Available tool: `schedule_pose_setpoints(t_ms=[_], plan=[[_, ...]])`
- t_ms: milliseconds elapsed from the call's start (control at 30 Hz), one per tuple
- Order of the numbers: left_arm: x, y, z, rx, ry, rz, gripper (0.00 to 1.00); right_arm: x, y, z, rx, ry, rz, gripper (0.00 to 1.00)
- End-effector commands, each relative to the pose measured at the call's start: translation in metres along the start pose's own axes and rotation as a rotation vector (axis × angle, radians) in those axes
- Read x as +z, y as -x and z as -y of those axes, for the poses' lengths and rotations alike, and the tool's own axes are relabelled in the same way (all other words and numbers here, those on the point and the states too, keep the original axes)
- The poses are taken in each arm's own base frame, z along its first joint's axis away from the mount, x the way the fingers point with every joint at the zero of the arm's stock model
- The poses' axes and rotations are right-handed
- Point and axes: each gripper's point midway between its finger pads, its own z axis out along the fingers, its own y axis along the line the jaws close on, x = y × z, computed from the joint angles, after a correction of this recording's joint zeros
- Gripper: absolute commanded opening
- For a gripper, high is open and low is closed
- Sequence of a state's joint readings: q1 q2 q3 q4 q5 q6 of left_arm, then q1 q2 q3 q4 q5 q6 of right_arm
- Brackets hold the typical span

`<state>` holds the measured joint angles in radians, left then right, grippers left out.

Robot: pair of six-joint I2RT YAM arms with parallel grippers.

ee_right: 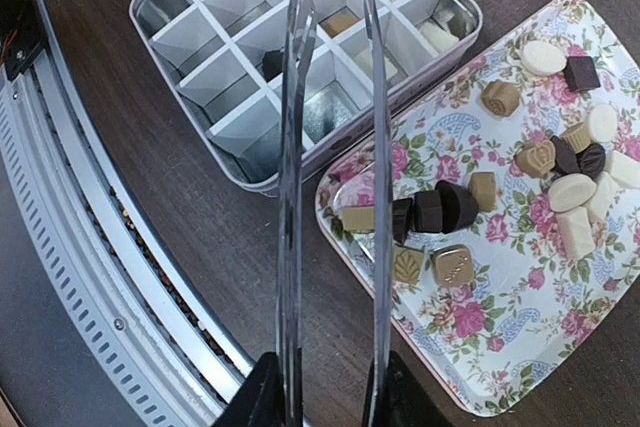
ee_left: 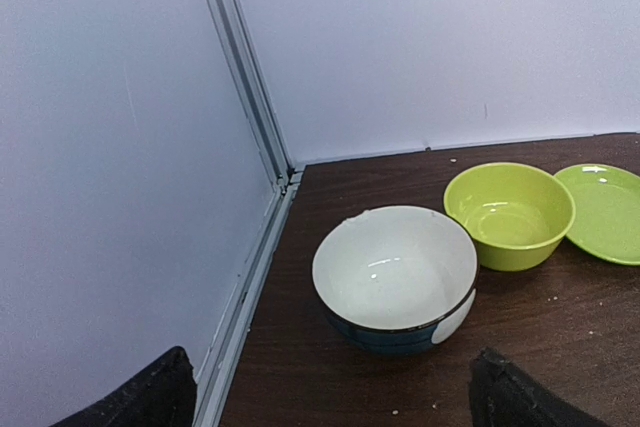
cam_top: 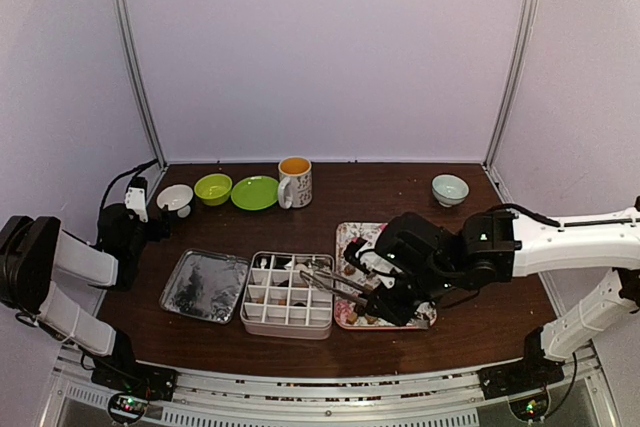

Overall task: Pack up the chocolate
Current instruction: Place the fake chocolate in the empty pocket of the box, then pick up the fake chocolate from the plate.

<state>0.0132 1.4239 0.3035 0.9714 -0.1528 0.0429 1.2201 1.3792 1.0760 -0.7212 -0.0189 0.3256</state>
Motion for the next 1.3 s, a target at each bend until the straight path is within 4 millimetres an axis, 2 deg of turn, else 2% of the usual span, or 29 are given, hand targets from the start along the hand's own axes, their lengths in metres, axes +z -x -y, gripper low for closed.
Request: schedule_pose_setpoints(t_ms=[0,200,333,600,1267], plan=[[0.003,0.021,-0.006,-0.018,0.021,0.07,0.98,-0.017,0.017,0.024,0.071,-0.108,0.11,0.32],[0.003,0.021,-0.006,-0.018,0.021,0.069,0.98,-0.025,0.011,0.052,0.162,-0.159,0.13,0.33],[0.003,0.021,-0.006,-0.018,0.021,0.069,0.98,-0.024,0.002,0.062,0.218,-0.154,0.109,0.33],[0.003,0.021,-0.006,-0.018,0.021,0.07,0.98,-0.005,-0.01,0.065,0.243,-0.17,0.025,0.34],[0.003,0.021,-0.006,-0.018,0.021,0.069,0.98,0.034,-0.025,0.069,0.3,-0.159,-0.07,0.37]])
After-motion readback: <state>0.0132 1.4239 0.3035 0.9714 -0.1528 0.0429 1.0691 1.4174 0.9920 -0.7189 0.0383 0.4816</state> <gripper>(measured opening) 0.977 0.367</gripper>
